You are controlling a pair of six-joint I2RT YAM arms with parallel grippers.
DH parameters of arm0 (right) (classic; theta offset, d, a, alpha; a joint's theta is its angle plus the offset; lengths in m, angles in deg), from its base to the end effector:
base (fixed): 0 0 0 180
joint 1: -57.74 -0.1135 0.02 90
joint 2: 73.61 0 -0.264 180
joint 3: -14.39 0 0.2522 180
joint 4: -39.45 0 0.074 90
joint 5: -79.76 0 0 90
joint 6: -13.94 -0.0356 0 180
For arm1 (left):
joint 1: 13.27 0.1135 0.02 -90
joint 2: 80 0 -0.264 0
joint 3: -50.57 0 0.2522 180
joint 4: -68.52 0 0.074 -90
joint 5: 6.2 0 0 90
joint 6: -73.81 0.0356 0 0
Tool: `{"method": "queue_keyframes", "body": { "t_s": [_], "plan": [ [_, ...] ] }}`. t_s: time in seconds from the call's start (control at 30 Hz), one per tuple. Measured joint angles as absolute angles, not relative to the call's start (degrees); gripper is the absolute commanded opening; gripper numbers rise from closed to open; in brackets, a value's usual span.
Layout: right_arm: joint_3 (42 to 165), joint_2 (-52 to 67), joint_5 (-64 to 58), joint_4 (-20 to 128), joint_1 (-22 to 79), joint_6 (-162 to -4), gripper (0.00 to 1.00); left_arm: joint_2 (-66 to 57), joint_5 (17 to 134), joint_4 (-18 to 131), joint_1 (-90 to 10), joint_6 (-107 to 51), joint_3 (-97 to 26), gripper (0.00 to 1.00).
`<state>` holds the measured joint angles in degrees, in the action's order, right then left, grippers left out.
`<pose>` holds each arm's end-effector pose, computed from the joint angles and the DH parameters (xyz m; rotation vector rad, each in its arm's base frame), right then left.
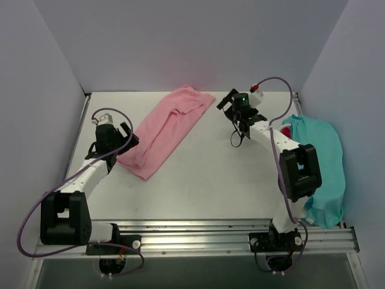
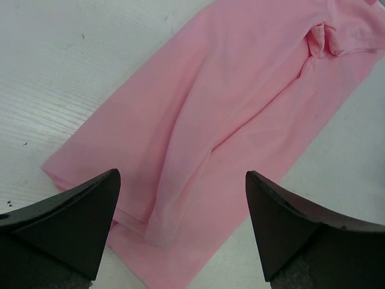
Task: Fold and stack the t-shirts
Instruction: Rotate the tshirt 90 degrees
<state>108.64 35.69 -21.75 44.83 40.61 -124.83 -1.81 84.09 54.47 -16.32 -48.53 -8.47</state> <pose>0.4348 0.1266 0.2592 0.6657 1.8467 0.5742 0.2955 -0.0156 0.2292 -0.5518 2.1000 -0.3516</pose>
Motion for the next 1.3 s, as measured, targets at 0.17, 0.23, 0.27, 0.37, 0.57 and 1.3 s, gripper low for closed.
{"method": "queue_keyframes", "body": {
  "t_s": [0.17,0.23,0.27,0.37,0.57,1.3],
  "plan": [
    [97.52,23.12,-23.17,37.40,26.40,-129.29,1.00,-2.33,84.14,54.44,-16.32,-48.59,-8.01,0.94],
    [96.91,26.14,-21.38,34.04,18.56,-131.56,0.99,-2.35,84.20,54.31,-16.30,-48.62,-8.01,0.94],
    [96.82,28.54,-20.55,33.01,15.41,-132.50,0.99,-2.42,84.23,54.25,-16.27,-48.62,-7.99,0.94],
    [96.82,36.89,-18.39,31.87,9.07,-135.21,0.99,-3.47,84.57,53.55,-16.27,-48.64,-7.55,0.94],
    [97.89,43.03,-16.51,27.46,5.38,-139.82,0.98,-6.96,85.10,52.30,-16.10,-48.64,-6.26,0.94],
    [102.46,53.22,-12.00,20.77,2.12,-143.82,0.00,-7.36,85.45,51.23,-14.81,-48.59,-4.97,0.94]
  ]
}}
